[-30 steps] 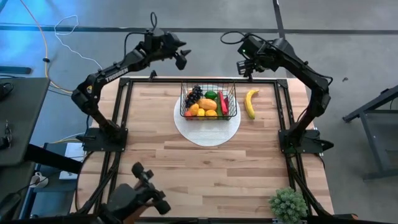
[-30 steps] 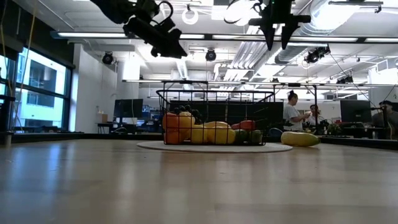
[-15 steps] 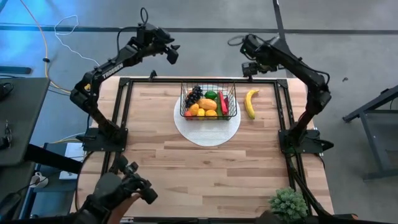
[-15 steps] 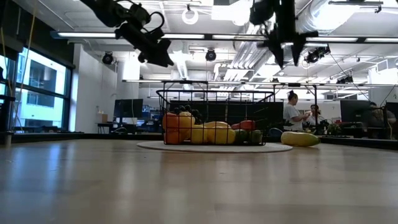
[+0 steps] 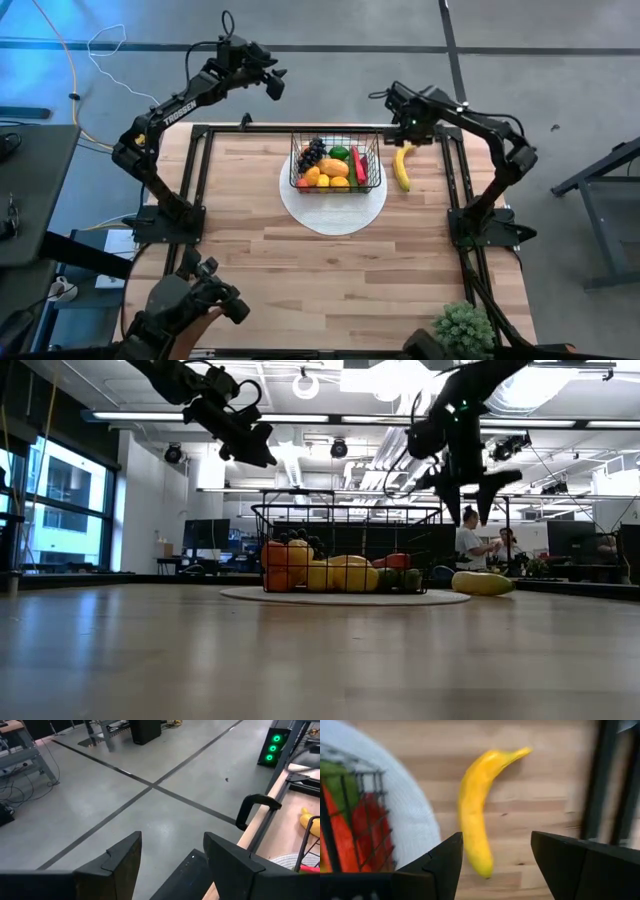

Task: Build produce basket
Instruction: Put the yellow banana into the black wire basket

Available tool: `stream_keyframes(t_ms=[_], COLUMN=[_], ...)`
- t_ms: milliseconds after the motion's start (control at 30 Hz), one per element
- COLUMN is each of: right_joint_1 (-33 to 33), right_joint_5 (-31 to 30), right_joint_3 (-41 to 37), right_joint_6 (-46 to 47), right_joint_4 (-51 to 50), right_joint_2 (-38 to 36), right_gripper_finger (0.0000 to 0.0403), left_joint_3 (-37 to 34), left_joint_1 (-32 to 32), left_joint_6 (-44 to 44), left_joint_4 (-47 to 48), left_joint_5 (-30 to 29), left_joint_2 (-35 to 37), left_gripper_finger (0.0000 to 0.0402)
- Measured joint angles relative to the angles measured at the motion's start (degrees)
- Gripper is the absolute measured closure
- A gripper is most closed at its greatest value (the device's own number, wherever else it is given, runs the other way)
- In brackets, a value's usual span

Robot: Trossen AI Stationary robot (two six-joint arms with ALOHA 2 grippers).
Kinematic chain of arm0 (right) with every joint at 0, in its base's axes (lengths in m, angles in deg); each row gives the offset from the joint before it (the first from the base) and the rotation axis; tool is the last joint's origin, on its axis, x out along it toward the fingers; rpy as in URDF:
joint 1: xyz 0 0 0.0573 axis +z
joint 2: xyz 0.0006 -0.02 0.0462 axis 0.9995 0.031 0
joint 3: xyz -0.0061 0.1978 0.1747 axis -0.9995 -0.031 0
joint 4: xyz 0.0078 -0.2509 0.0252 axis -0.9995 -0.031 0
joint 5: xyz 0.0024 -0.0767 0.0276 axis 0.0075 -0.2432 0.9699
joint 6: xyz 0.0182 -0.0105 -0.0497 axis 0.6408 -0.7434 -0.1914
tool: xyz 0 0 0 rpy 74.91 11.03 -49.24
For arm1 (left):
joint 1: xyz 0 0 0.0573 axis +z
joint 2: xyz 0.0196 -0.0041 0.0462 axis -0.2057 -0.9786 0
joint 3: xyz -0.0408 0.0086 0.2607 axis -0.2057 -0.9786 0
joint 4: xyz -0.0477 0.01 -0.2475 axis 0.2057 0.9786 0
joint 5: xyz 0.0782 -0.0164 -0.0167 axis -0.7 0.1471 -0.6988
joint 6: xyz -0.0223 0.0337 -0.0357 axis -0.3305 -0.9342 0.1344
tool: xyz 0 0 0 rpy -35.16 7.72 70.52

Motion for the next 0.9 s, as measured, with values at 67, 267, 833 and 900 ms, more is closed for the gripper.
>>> stream_keyframes(t_ms=[67,267,833,900], right_joint_1=[0.0,0.0,0.1,0.1], right_joint_5=[2.4,7.5,12.5,14.4], right_joint_3=[-2.4,-9.8,-26.2,-28.0], right_joint_6=[-0.1,-0.4,0.1,0.3], right_joint_4=[2.2,8.2,25.4,27.2], right_joint_2=[0.0,0.0,0.0,0.0], right_gripper_finger=[0.0187,0.0188,0.0188,0.0194], left_joint_3=[0.0,0.0,0.0,0.0], left_joint_1=[0.0,0.0,-0.6,-0.9], left_joint_6=[0.0,0.0,0.5,0.6], left_joint_4=[0.0,0.0,0.0,0.0], left_joint_5=[0.1,0.1,-0.1,-0.1], left_joint_2=[0.0,0.0,0.0,0.0], left_gripper_finger=[0.0200,0.0200,0.0200,0.0200])
